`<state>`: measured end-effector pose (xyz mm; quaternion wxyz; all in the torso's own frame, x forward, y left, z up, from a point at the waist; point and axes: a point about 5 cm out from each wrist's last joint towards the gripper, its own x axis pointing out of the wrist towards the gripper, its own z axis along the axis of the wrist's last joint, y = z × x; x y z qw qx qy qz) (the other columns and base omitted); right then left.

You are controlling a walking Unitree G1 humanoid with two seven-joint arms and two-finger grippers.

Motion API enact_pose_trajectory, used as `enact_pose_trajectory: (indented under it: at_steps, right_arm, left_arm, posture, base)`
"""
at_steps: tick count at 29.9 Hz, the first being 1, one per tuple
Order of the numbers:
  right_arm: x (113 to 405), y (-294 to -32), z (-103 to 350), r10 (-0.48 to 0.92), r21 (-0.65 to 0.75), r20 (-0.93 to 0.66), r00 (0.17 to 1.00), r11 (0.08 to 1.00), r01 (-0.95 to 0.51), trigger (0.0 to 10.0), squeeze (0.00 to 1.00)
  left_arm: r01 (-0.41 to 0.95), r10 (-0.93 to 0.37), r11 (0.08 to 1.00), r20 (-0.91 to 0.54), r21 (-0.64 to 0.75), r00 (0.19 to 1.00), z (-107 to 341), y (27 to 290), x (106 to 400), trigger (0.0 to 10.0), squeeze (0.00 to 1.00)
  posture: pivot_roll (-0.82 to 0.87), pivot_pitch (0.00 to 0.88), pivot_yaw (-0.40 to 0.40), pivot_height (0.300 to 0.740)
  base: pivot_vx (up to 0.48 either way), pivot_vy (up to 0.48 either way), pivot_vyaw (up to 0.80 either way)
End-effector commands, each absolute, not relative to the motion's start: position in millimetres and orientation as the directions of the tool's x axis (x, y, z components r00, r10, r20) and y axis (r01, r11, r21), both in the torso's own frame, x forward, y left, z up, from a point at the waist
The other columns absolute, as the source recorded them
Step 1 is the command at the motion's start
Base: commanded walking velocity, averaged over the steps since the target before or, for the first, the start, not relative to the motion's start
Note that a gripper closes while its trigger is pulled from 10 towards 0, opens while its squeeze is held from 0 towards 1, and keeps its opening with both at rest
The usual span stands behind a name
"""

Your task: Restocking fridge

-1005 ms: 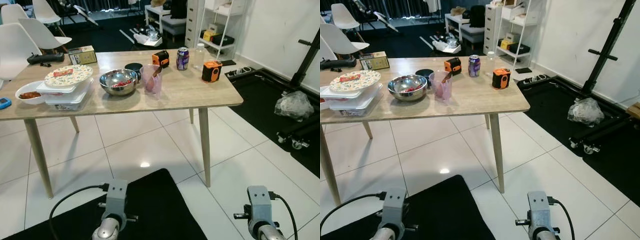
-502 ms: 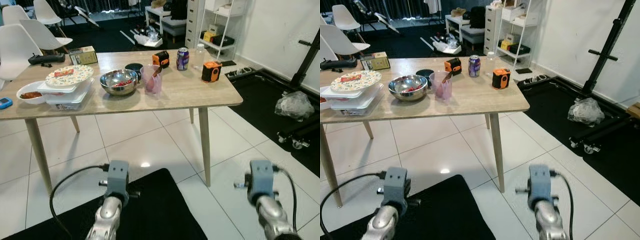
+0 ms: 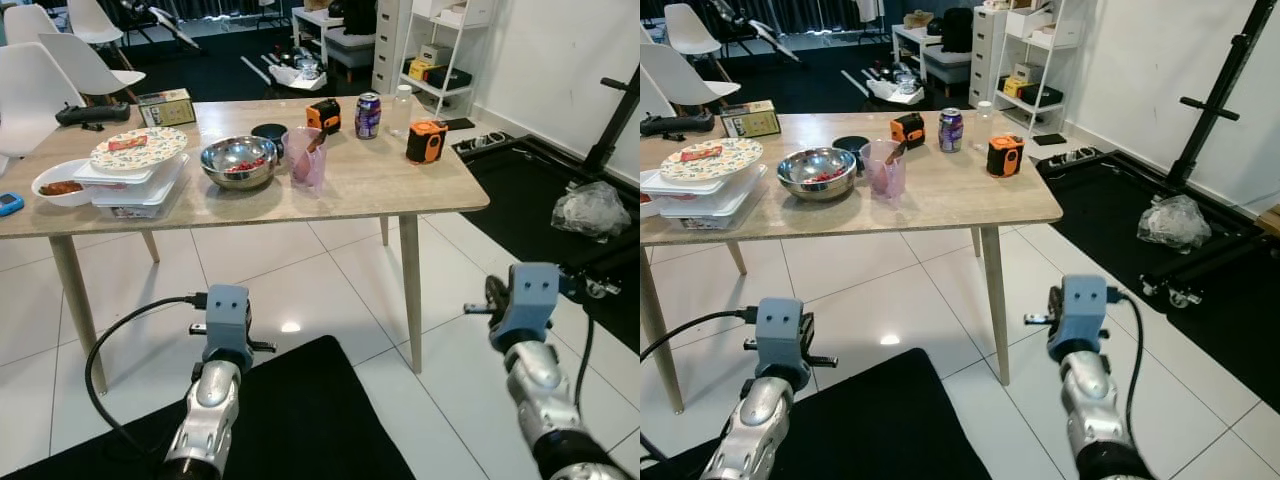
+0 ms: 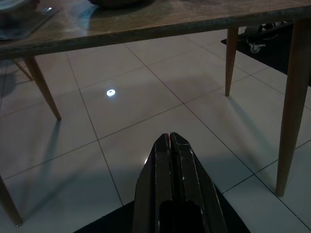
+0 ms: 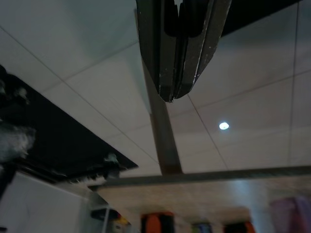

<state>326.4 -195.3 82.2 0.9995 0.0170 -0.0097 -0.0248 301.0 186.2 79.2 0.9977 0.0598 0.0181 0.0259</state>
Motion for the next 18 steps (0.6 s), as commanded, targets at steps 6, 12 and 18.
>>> enact_pose_trajectory:
  at_steps: [6, 12, 18]
  right_arm:
    - [332.1, -192.9, 100.8, -0.029, 0.027, 0.093, 0.995, 0.999, 0.026, 10.0, 0.00]
    - [339.7, -197.8, 123.7, -0.051, 0.041, 0.165, 0.985, 0.998, 0.045, 10.0, 0.00]
    - [345.1, -198.0, 142.2, -0.057, 0.056, 0.218, 0.974, 0.997, 0.046, 10.0, 0.00]
  left_arm:
    - [-0.040, 0.009, 0.974, 0.137, 0.225, 0.990, 116.9, 178.9, 307.6, 10.0, 0.00]
    - [-0.043, -0.021, 0.973, 0.268, 0.229, 0.963, 158.4, 171.6, 317.8, 10.0, 0.00]
    - [-0.062, 0.021, 0.984, 0.236, 0.169, 0.971, 158.7, 173.3, 320.4, 10.0, 0.00]
  posture:
    - [0.00, 0.039, -0.013, 0.740]
    - [0.00, 0.042, -0.010, 0.740]
    - [0.00, 0.046, -0.003, 0.740]
  base:
    - [0.000, 0.000, 0.00]
    - [0.000, 0.000, 0.00]
    - [0.000, 0.000, 0.00]
